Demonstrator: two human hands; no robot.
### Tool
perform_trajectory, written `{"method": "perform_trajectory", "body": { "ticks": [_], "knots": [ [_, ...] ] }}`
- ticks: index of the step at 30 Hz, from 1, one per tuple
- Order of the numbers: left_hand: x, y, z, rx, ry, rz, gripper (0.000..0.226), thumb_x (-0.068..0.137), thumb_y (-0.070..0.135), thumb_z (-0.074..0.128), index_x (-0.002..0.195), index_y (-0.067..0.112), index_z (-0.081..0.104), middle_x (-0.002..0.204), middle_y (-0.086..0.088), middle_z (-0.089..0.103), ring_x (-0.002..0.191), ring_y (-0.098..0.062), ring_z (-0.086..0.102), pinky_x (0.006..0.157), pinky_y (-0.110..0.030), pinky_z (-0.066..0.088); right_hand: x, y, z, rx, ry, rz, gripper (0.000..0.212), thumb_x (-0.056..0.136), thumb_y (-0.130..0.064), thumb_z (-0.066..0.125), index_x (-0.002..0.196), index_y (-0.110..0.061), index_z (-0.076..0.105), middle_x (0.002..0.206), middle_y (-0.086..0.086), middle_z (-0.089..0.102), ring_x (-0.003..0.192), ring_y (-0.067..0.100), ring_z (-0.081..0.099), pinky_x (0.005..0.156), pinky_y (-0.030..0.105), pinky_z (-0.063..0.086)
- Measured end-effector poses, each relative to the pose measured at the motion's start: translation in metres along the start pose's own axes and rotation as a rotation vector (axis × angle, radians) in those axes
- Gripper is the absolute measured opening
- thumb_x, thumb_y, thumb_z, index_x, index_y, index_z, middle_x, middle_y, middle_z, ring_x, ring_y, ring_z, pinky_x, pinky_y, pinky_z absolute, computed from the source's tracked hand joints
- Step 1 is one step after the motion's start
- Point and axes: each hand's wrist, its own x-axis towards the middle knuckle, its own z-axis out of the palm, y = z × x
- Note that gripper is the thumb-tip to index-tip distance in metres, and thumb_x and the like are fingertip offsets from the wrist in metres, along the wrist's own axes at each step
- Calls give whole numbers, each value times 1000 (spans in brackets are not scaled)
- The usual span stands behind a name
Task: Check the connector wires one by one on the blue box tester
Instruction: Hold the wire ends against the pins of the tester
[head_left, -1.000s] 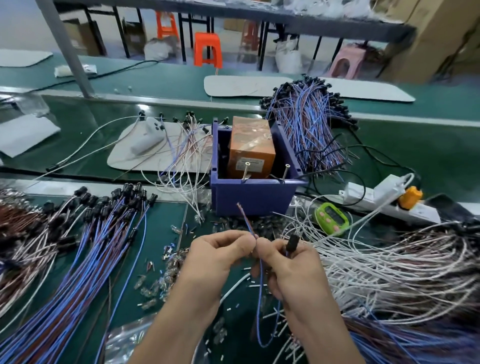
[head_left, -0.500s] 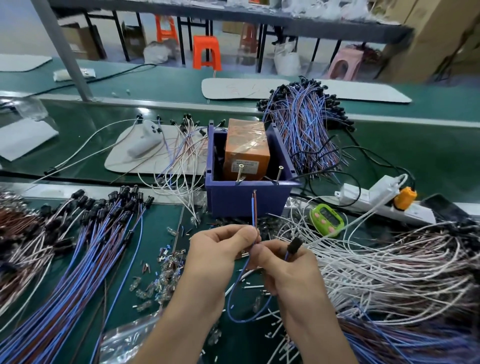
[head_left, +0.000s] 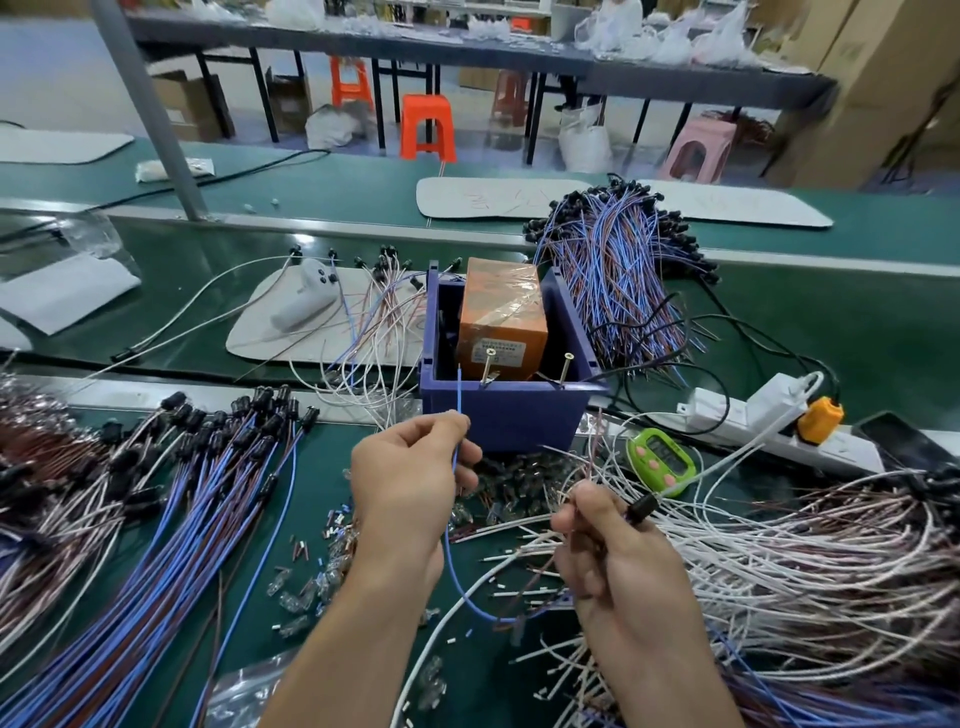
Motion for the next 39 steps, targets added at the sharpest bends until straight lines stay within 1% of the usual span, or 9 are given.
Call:
{"method": "perform_trajectory", "body": {
  "ticks": [8,13,18,22,25,27,32,36,39],
  "knots": [
    [-1,-2,9,57,-57,23,25,89,8,75,64,11,75,57,-10,69,39,-13,52,41,-18,43,2,-1,-4,33,6,-9,25,78,-20,71,92,-2,62,67,15,61,38,11,28,35,18,27],
    [-4,-5,8,85,-85,33,31,88,8,75,58,14,74,57,-9,69,40,-13,53,43,-19,44,4,1,-4,9,-3,-8,21,76,-20,72,86,-3,64,66,15,61,37,11,31,35,18,28],
    [-5,-5,9,57,-121,9,23,90,7,74,67,9,75,57,-9,68,41,-13,54,43,-19,45,6,1,-2,38,20,-21,17,76,-21,73,81,-7,65,66,15,62,43,14,35,35,17,30],
    [-5,-8,8,51,-101,13,21,90,7,73,69,8,75,57,-9,69,41,-13,55,44,-18,46,6,-1,-2,46,13,-38,21,78,-22,72,87,-5,64,66,14,61,40,10,32,35,17,29],
    [-5,-10,5,39,-67,9,20,91,7,73,71,7,75,57,-8,68,41,-14,55,43,-18,45,5,-2,-2,54,1,-39,12,80,-19,71,77,-9,66,65,14,61,38,10,31,36,17,30],
    [-3,-10,4,31,-55,-4,18,91,7,72,73,6,75,57,-7,69,42,-14,56,43,-19,45,5,-3,-2,61,-9,-42,15,80,-18,71,67,-14,67,65,15,61,38,10,31,37,18,29],
    [0,-8,5,10,-48,-20,17,91,7,72,75,6,76,59,-9,69,42,-15,56,45,-20,49,5,-6,0,47,-2,-57,14,79,-19,71,72,-9,65,65,15,61,37,10,31,37,18,31],
    [1,-10,4,7,-28,-16,18,91,7,73,74,7,76,61,-10,70,43,-15,58,44,-19,47,5,-7,1,14,-9,-67,21,78,-22,72,57,-20,70,66,13,62,42,12,36,40,18,35],
    [1,-9,3,15,-25,-6,18,91,8,72,73,8,77,62,-9,71,44,-15,60,44,-19,47,5,-7,4,-13,-5,-66,19,75,-25,73,57,-20,70,65,12,62,41,11,35,42,19,36]
  ]
}}
